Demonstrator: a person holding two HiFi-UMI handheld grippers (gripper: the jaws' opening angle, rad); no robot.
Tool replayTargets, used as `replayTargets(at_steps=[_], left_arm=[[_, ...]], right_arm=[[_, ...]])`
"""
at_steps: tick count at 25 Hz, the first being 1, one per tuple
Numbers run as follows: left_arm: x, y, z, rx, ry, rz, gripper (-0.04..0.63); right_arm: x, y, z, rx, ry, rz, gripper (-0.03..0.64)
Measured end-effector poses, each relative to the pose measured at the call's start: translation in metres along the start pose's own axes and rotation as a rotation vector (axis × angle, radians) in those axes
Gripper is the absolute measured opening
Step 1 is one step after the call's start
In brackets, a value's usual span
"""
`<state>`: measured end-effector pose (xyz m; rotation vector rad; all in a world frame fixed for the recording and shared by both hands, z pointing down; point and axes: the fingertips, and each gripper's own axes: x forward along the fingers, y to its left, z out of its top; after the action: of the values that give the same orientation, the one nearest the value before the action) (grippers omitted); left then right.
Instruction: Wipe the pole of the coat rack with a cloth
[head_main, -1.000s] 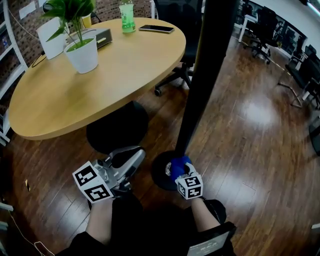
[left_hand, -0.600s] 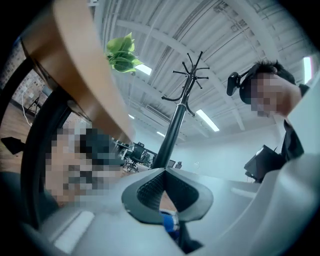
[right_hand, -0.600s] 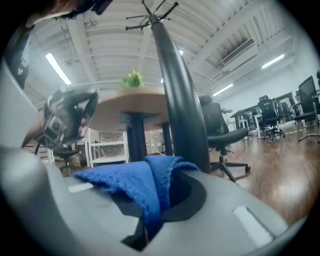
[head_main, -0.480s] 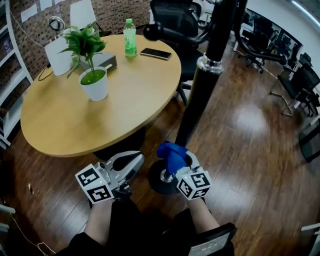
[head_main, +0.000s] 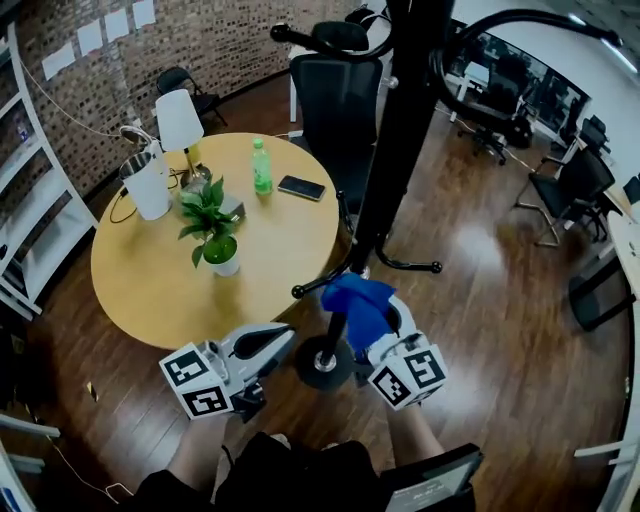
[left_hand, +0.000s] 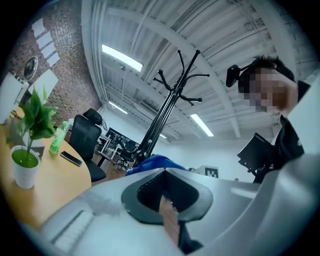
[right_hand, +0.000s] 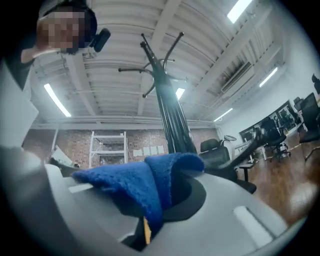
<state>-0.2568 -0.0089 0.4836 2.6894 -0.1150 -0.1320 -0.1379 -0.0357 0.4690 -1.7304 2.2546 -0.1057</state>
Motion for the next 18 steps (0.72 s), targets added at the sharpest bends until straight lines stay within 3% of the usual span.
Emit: replayTargets(at_steps=[4, 7, 18], left_arm=[[-0.006, -0.042, 0.049, -0.001, -0.027, -0.02, 0.003], [-0.007, -0.068, 0.075, 0.023, -0.053, -0.049, 0.003], [-0.019, -0.086, 0.101, 0.048, -0.112, -0.09, 0.003]], right_arm=[[-0.03, 0.039, 0.078, 0.037, -0.061, 0.023, 0.021], [-0.053, 0.059, 0.108, 0.005, -0.063, 0.029, 0.021], [-0.07, 0.092, 0.111, 0.068, -0.063, 0.041, 0.021]])
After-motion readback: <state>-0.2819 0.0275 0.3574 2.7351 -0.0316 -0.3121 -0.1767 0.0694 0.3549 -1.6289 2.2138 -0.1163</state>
